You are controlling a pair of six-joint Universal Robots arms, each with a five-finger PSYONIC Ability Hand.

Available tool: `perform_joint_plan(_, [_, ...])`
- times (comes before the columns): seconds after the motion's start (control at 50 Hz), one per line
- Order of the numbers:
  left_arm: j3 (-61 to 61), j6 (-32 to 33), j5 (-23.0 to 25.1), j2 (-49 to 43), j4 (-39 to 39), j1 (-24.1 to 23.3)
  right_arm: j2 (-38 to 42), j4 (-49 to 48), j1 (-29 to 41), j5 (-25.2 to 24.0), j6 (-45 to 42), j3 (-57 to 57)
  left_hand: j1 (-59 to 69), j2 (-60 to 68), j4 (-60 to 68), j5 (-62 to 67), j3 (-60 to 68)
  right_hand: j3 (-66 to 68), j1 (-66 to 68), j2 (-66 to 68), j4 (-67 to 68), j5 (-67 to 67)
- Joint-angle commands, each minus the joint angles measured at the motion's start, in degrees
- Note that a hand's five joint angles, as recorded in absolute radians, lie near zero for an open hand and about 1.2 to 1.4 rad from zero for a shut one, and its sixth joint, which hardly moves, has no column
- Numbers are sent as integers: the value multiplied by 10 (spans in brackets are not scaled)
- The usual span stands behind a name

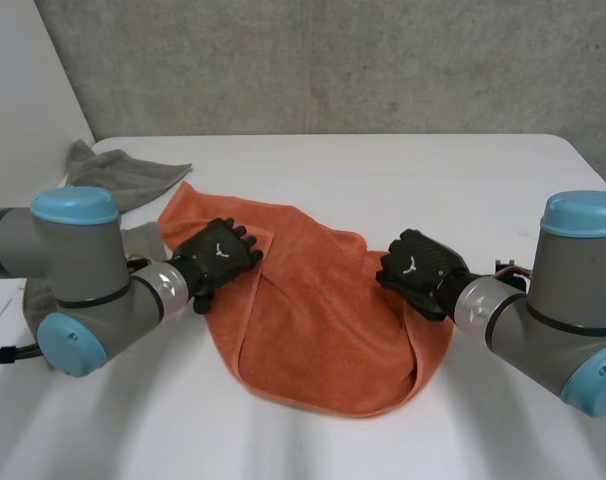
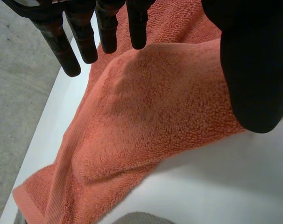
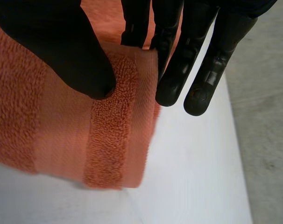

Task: Fold the laundry.

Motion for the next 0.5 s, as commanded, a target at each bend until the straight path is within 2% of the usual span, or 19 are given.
perform_joint_plan(0.02, [24, 0, 14, -21, 29, 0, -32, -16, -11, 20, 39, 10, 47, 47, 45, 45, 47, 128, 240, 134, 125, 140])
perform_joint_plan(0.22, [54, 1, 19, -47, 25, 0, -76, -17, -33, 24, 119, 19, 176, 176, 175, 174, 176, 128, 240, 134, 125, 140])
perform_joint_plan(0.3, [57, 1, 19, -55, 23, 0, -77, -17, -38, 24, 126, 19, 295, 296, 294, 294, 296, 128, 240, 134, 125, 140])
perform_joint_plan(0.34, [59, 4, 17, -58, 23, 0, -77, -17, -39, 25, 126, 17, 430, 430, 429, 428, 430, 128, 240, 134, 125, 140])
perform_joint_plan(0.38, [60, 7, 16, -59, 23, 0, -77, -17, -39, 28, 126, 15, 469, 469, 468, 467, 469, 128, 240, 134, 125, 140])
perform_joint_plan(0.46, [61, 12, 12, -59, 17, 2, -77, -15, -39, 45, 125, 7, 422, 423, 421, 420, 422, 128, 240, 134, 125, 140])
perform_joint_plan(0.48, [58, 15, 11, -56, 16, 2, -77, -15, -39, 47, 125, 7, 307, 307, 306, 305, 307, 128, 240, 134, 125, 140])
perform_joint_plan(0.5, [55, 16, 10, -52, 16, 3, -77, -15, -39, 48, 125, 7, 272, 273, 271, 271, 273, 128, 240, 134, 125, 140])
